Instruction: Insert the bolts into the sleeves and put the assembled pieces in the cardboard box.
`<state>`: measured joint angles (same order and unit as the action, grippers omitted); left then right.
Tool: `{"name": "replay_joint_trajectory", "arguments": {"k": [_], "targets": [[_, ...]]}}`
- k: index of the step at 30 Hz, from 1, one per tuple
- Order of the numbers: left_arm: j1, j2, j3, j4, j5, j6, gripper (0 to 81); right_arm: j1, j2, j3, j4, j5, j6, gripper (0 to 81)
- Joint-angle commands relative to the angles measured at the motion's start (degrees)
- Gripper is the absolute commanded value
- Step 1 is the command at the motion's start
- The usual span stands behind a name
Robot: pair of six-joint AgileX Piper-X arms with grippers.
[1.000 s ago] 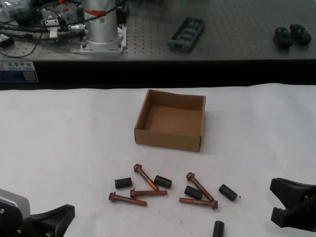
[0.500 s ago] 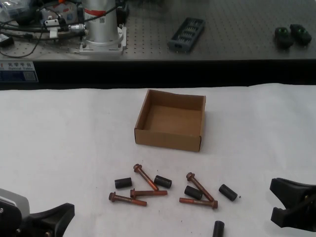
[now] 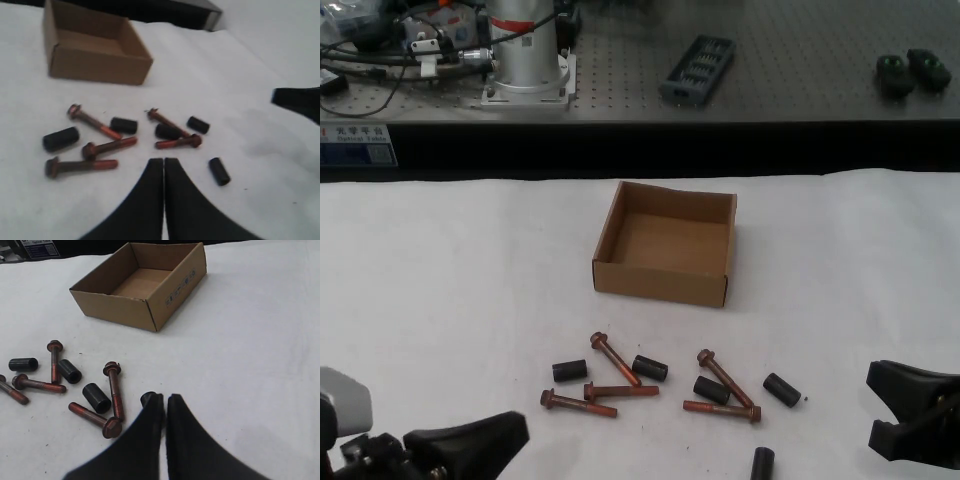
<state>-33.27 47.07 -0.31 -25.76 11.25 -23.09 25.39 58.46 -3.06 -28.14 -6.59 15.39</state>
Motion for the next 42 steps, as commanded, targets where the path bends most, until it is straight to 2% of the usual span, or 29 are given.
{"name": "replay_joint_trajectory", "arguments": {"k": [1,3,6,10,13,16,21,26,29,33,37,42], "targets": [[-0.23,0.09,-0.32,-5.88,3.44,-2.88,0.6,-0.16,0.22,-0.04,-2.23,1.84,1.73,4.3],[-0.23,0.09,-0.32,-7.45,4.16,-4.96,0.6,-0.16,0.22,-0.04,-2.23,1.84,1.73,4.3],[-0.23,0.09,-0.32,-10.88,10.52,-4.7,0.6,-0.16,0.22,-0.04,-2.23,1.84,1.73,4.3],[-0.23,0.09,-3.71,-4.98,18.02,-2.63,0.6,-0.16,0.22,-0.04,-2.23,1.84,1.73,4.3],[-0.23,0.09,-8.87,7.86,19.51,7.05,0.6,-0.16,0.22,-0.04,-2.23,1.84,1.73,4.3],[-0.23,2.3,-15.45,20.6,18.45,20.87,0.6,-0.16,0.22,-0.04,-2.23,1.84,1.73,4.3],[-0.23,14.17,-24.94,26.63,17.83,27.16,0.6,-0.16,0.22,-0.04,-2.58,1.84,1.73,4.3],[-0.51,29.74,-34.24,27.14,22.49,29.77,0.6,-0.16,0.22,-0.04,-3.0,1.74,1.73,4.3],[-1.87,38.62,-40.53,32.51,23.81,36.5,0.3,-0.16,0.22,-0.04,-2.61,-0.63,1.73,4.3],[-5.38,46.4,-49.79,44.33,24.24,46.97,11.9,-0.16,0.22,-0.04,-2.62,-7.45,1.73,4.3],[-8.26,50.66,-55.61,48.88,20.11,55.49,25.1,-0.16,0.22,-0.04,-1.71,-14.24,1.73,4.3],[-9.13,53.73,-59.81,47.92,18.73,59.04,23.5,-0.16,0.22,-0.04,-0.4,-20.06,4.39,4.3]]}}
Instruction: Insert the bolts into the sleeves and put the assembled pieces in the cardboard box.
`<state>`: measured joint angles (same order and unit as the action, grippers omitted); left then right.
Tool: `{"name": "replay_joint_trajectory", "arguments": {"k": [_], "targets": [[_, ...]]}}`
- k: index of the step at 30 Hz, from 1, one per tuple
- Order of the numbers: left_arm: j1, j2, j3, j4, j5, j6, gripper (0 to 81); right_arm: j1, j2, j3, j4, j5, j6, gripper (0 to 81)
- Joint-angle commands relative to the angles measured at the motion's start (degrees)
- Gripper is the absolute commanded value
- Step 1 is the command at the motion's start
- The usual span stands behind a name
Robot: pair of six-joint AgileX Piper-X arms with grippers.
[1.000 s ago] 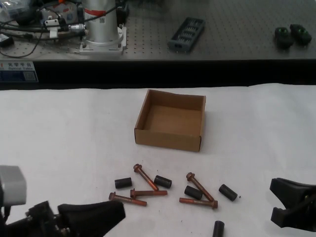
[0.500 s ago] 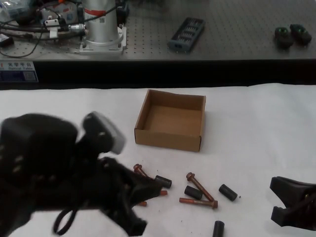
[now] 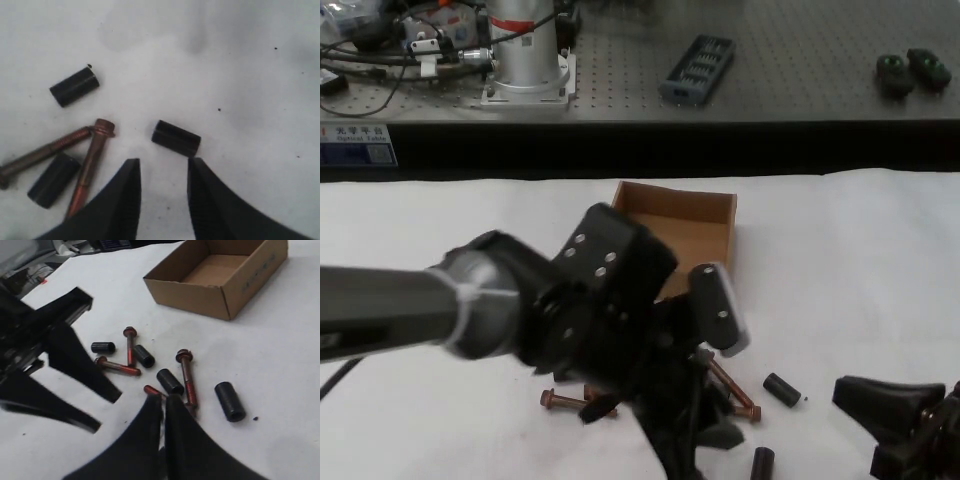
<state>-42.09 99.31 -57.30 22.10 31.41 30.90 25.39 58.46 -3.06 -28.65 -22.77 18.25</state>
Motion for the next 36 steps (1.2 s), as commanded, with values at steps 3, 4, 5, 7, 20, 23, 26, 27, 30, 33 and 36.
{"name": "replay_joint_trajectory", "arguments": {"k": [3,4,5,7,20,23,26,27,30,33,36], "targets": [[-0.32,3.82,-4.71,0.07,-4.66,9.38,23.1,-0.16,0.22,-0.04,0.11,-12.74,4.52,4.3],[-0.32,4.81,-5.28,0.07,-5.75,11.08,23.1,-0.16,0.22,-0.04,0.11,-15.29,5.56,4.3],[-0.32,5.75,-5.85,0.26,-6.37,12.52,23.1,-0.27,0.22,-0.04,0.11,-16.87,6.58,4.3],[-0.32,7.51,-6.9,0.88,-6.74,13.77,23.1,-0.27,0.22,-0.04,0.0,-18.69,8.12,4.3],[-0.32,12.89,-8.91,1.85,-10.69,23.57,23.1,-8.08,0.22,-2.25,-3.89,-27.33,16.09,4.3],[-0.32,12.96,-8.91,1.62,-11.32,23.67,23.1,-9.64,0.22,-2.37,-3.89,-28.63,16.09,4.3],[-0.32,12.96,-8.91,1.62,-11.92,24.61,23.1,-10.38,0.22,-2.37,-3.89,-28.61,16.09,4.3],[-0.32,12.96,-8.91,1.62,-12.38,24.82,23.1,-10.38,0.22,-2.37,-3.89,-28.61,16.09,4.3],[-0.32,12.96,-8.91,1.62,-14.42,24.81,23.1,-10.38,0.22,-2.37,-3.89,-28.61,16.09,4.3],[-0.49,12.96,-8.91,1.62,-17.2,24.7,23.1,-10.38,0.22,-2.37,-3.89,-28.61,16.09,4.3],[-0.54,12.96,-8.91,1.04,-18.57,24.55,23.1,-10.38,0.22,-2.37,-3.89,-28.61,16.09,4.3]]}}
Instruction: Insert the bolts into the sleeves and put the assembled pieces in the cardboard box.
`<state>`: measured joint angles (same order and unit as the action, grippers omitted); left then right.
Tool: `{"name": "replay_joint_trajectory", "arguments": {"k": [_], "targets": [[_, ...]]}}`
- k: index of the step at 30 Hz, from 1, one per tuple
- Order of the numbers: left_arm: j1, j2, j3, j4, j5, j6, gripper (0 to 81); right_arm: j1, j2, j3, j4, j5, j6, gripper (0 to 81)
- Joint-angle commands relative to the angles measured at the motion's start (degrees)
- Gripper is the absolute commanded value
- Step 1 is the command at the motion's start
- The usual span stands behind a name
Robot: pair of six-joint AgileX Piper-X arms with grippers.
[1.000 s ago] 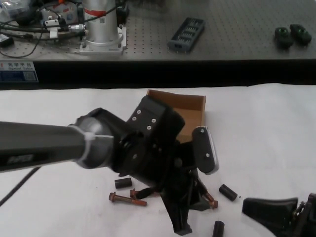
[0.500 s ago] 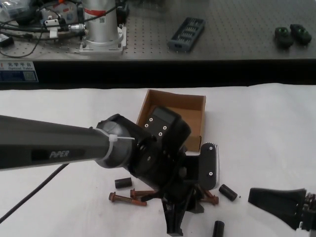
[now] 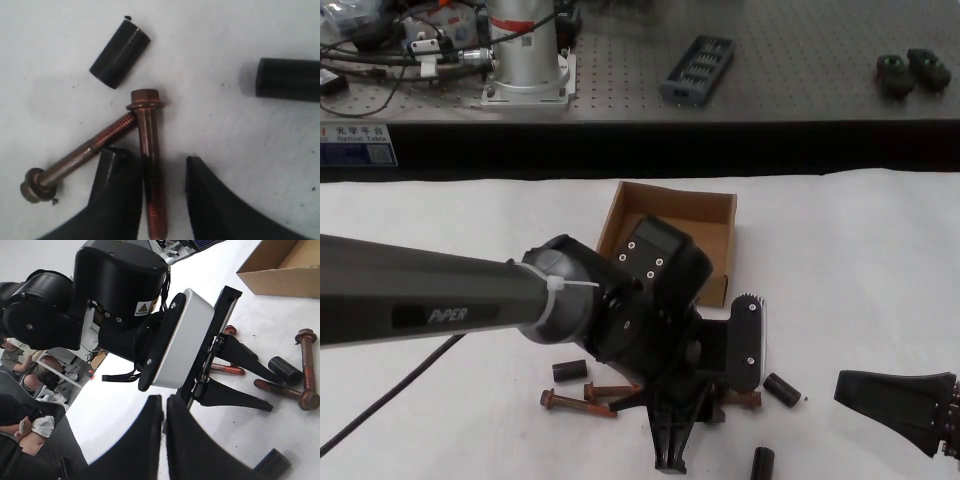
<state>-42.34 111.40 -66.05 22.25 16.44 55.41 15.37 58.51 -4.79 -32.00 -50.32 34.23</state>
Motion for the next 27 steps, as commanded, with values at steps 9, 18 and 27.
{"name": "replay_joint_trajectory", "arguments": {"k": [9,18,27], "targets": [[-2.9,2.35,-1.34,1.0,-4.27,-3.77,23.1,-0.32,0.18,-0.63,-0.53,-0.79,0.01,4.3],[-8.55,4.77,-7.24,4.68,-8.8,-6.23,23.1,-0.32,0.18,-0.49,-0.53,-0.81,0.01,4.3],[-7.53,5.07,-8.26,11.15,-12.39,-6.32,23.1,-0.32,0.18,-0.5,-0.53,-2.15,2.24,4.3]]}}
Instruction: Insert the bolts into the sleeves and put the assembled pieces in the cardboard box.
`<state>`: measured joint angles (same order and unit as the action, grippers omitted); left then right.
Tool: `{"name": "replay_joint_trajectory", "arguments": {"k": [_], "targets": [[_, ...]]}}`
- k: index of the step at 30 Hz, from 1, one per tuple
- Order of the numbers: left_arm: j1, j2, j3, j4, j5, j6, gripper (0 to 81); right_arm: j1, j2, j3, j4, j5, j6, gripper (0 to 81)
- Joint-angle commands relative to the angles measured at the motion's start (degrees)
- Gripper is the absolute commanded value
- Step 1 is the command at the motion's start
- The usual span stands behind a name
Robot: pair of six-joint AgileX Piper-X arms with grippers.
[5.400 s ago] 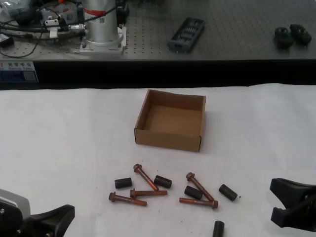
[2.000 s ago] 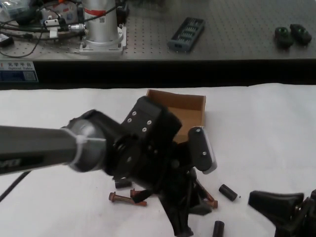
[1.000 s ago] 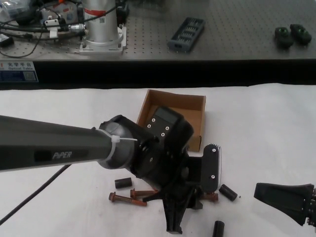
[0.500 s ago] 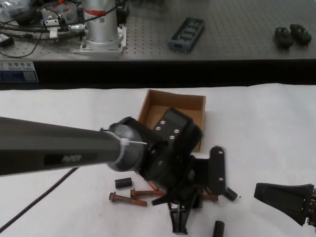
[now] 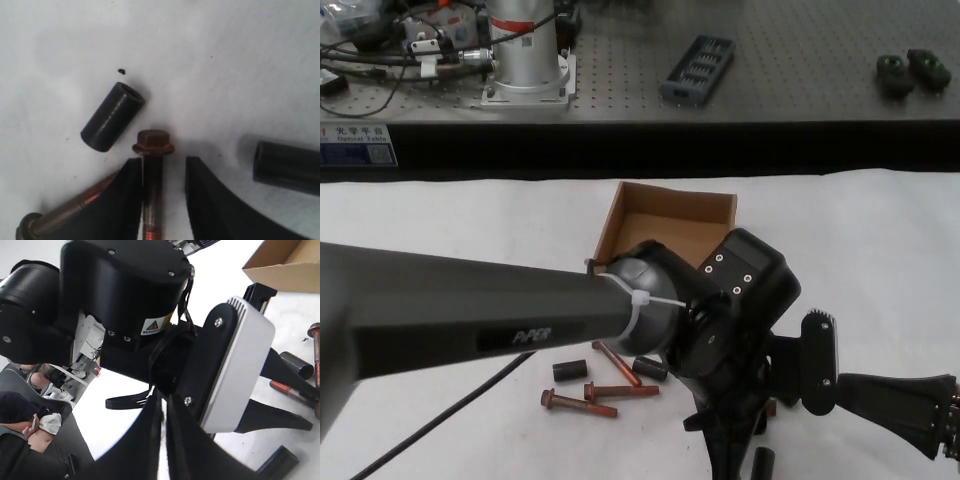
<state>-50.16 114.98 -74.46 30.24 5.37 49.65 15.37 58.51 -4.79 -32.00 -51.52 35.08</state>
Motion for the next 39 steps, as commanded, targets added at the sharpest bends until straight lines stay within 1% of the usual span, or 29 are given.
{"name": "replay_joint_trajectory", "arguments": {"k": [1,7,10,13,16,21,22,24,28,35,39], "targets": [[0.3,1.49,0.15,3.76,-1.31,-0.57,23.1,-0.32,0.18,-0.5,-0.53,-1.4,1.39,4.3],[0.3,1.6,0.15,4.92,-2.56,-2.24,23.1,-0.32,0.18,-0.5,-0.53,-3.07,1.39,4.3],[0.17,1.6,0.15,4.92,-2.62,-4.64,23.1,-0.32,0.18,-0.5,-1.1,-3.56,1.39,4.3],[0.16,1.6,0.15,4.92,-2.62,-5.14,23.1,-0.32,0.18,-0.5,-4.49,-5.99,1.73,4.3],[0.16,1.6,0.15,5.4,-2.62,-5.12,22.4,-0.32,0.18,-0.5,-11.6,-6.24,5.67,4.3],[0.16,1.6,0.15,6.7,-1.87,-4.69,10.4,-0.32,0.18,-0.5,-27.55,-5.63,14.02,4.3],[0.16,1.6,-0.11,6.82,-1.47,-4.69,9.9,-0.32,0.18,-0.5,-30.06,-5.43,15.42,4.3],[0.16,1.6,-0.57,7.3,-0.27,-4.69,10.2,-0.32,0.18,-0.5,-34.96,-4.44,19.01,4.3],[0.16,1.75,-1.53,7.55,0.77,-4.69,10.2,-0.32,0.18,-0.5,-39.16,-4.26,23.81,4.3],[0.16,3.88,-2.81,12.2,1.7,-4.84,10.6,-1.06,0.18,-0.8,-45.89,-2.13,25.03,4.3],[0.04,4.46,-4.09,13.93,1.76,-5.25,19.7,-1.99,0.18,-0.8,-48.18,-2.01,28.44,4.3]]}}
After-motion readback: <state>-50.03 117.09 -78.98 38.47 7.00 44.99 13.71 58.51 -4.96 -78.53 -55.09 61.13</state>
